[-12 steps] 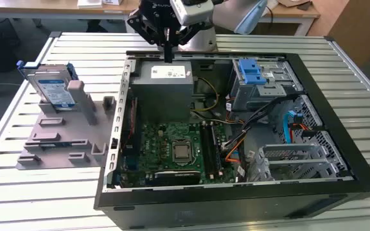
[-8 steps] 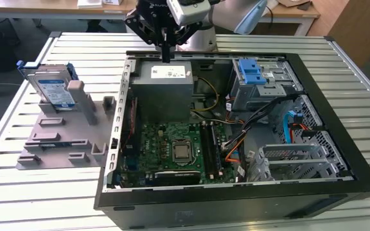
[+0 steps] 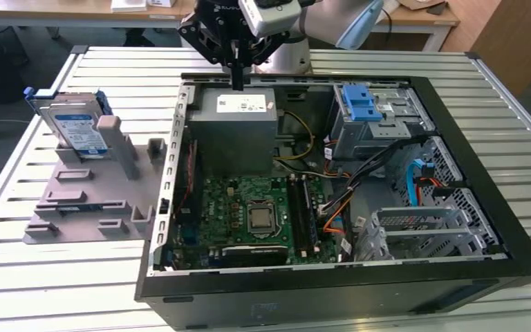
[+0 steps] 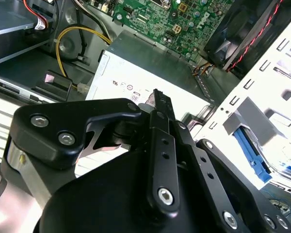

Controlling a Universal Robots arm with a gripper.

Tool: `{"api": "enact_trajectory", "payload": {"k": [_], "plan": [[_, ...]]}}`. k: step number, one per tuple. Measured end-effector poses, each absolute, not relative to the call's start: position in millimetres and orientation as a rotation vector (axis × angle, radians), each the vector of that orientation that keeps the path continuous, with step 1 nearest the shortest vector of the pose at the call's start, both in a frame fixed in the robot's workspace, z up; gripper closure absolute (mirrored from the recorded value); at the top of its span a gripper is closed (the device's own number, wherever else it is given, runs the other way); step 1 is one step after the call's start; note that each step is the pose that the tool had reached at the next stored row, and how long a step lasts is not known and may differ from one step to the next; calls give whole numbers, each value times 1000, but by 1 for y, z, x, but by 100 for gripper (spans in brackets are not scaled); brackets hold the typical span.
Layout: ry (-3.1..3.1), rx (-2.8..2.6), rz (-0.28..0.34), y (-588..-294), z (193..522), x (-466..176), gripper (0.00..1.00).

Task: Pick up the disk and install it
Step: 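Reach for the disk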

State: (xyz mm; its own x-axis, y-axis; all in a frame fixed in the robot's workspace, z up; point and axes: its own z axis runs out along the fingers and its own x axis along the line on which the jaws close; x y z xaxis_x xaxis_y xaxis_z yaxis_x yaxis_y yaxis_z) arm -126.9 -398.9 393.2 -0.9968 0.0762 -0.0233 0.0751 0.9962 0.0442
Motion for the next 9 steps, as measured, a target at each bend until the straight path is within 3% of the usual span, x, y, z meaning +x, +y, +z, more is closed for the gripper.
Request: {"api": "enact_trajectory", "payload": {"k": [9], "plan": [[3114,118,67,-399,393,-130,89]]}}
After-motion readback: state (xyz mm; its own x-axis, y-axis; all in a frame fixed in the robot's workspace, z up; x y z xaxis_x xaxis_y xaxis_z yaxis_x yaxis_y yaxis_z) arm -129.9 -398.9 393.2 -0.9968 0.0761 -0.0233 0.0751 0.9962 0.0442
